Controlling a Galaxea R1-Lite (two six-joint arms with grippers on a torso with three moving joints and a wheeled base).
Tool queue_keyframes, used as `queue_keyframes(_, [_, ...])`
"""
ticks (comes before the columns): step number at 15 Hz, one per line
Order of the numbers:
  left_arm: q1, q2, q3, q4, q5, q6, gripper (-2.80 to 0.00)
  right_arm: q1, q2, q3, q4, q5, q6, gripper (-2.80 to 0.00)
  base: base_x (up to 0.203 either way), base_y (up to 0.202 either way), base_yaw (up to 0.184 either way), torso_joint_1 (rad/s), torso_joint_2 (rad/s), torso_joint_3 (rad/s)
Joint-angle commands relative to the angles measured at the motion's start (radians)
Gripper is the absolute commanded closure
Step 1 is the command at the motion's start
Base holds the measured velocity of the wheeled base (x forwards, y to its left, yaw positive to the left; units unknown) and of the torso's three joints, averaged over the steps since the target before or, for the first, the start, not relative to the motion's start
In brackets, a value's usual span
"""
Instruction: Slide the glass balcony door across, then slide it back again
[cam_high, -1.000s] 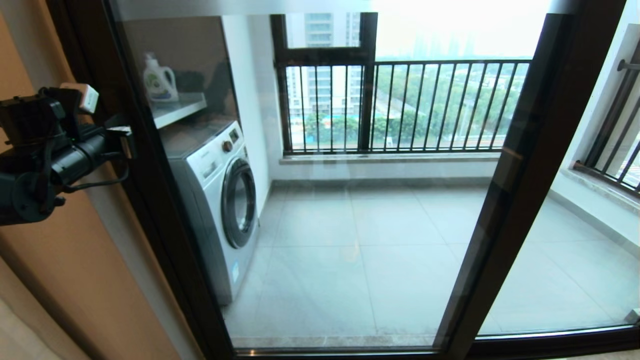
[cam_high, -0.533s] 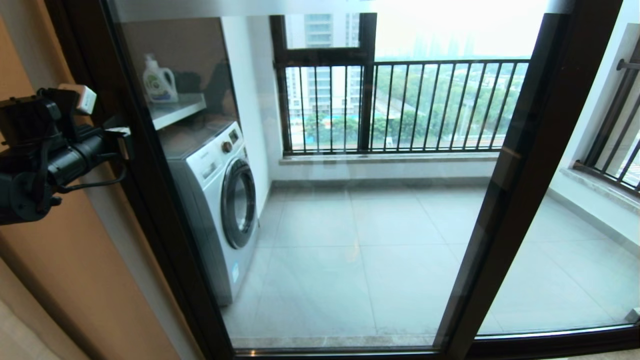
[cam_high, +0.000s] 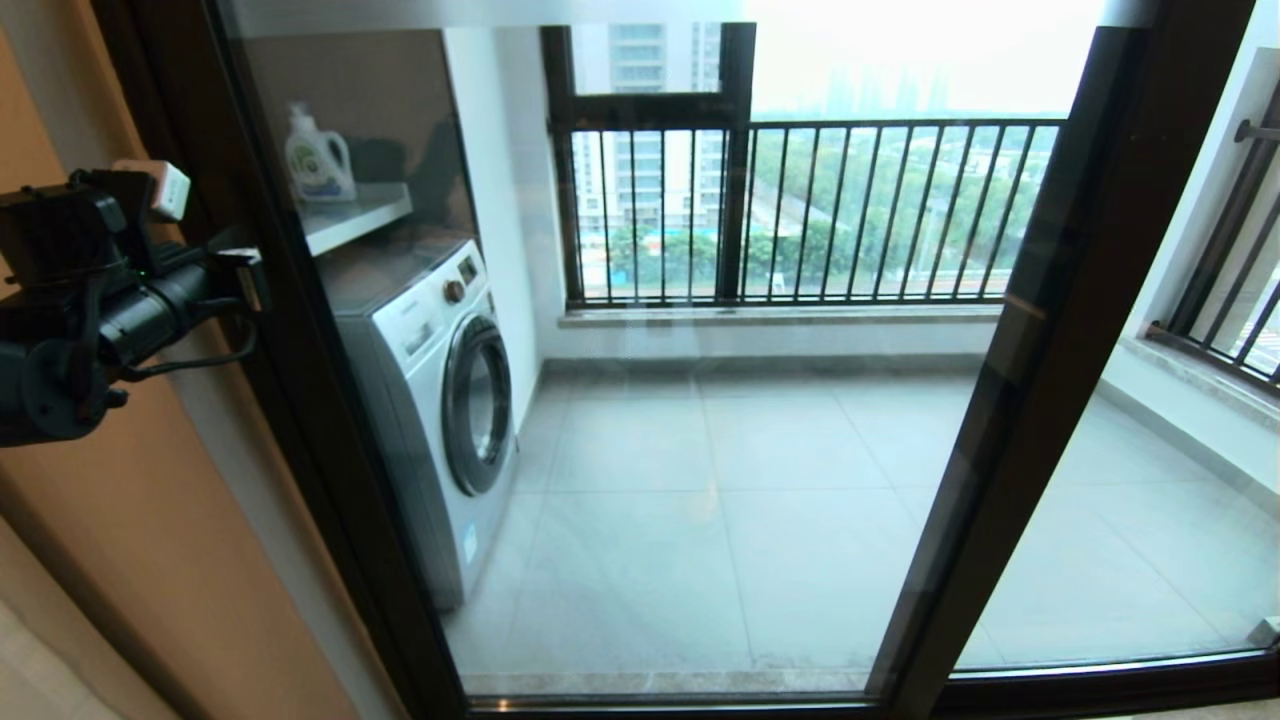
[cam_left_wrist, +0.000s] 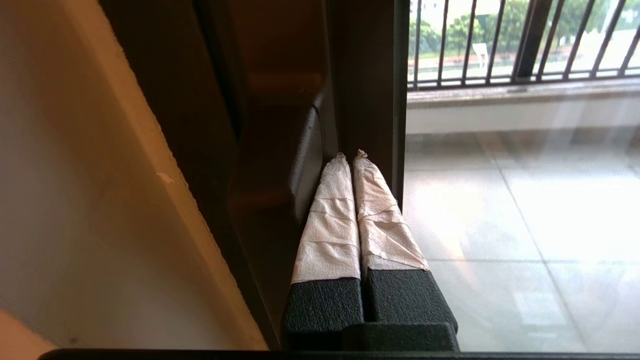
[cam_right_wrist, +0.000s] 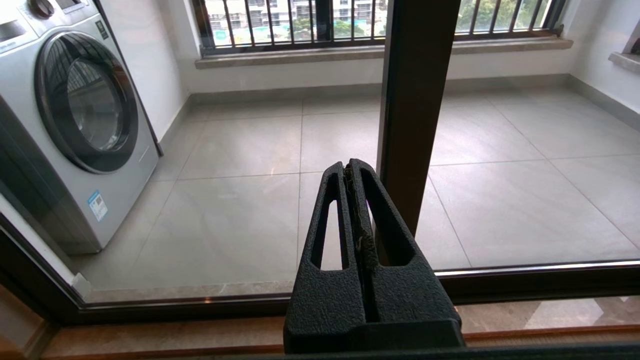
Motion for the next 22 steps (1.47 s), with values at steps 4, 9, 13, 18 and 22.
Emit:
queue_keyframes(4, [-0.099, -0.058, 0.090, -0.008, -0.016, -0.021, 0.00, 0.000, 0.001, 0.011, 0.000, 0.000, 0.000, 0.00, 0.000, 0.000, 0.000, 0.000, 0.00, 0.000])
queue_keyframes(9, [-0.082, -0.130, 0.178, -0.008, -0.021, -0.028, 0.00, 0.000, 0.001, 0.011, 0.000, 0.000, 0.000, 0.00, 0.000, 0.000, 0.000, 0.000, 0.00, 0.000])
queue_keyframes(13, [0.036, -0.269, 0.348, -0.008, -0.135, -0.066, 0.00, 0.000, 0.001, 0.011, 0.000, 0.000, -0.001, 0.00, 0.000, 0.000, 0.000, 0.000, 0.00, 0.000])
queue_keyframes(18, [0.143, -0.258, 0.411, -0.053, -0.207, -0.090, 0.00, 0.000, 0.001, 0.011, 0.000, 0.000, 0.001, 0.00, 0.000, 0.000, 0.000, 0.000, 0.00, 0.000])
queue_keyframes(22, [0.145, -0.163, 0.409, -0.153, -0.202, -0.085, 0.00, 0.000, 0.001, 0.011, 0.000, 0.000, 0.001, 0.00, 0.000, 0.000, 0.000, 0.000, 0.00, 0.000])
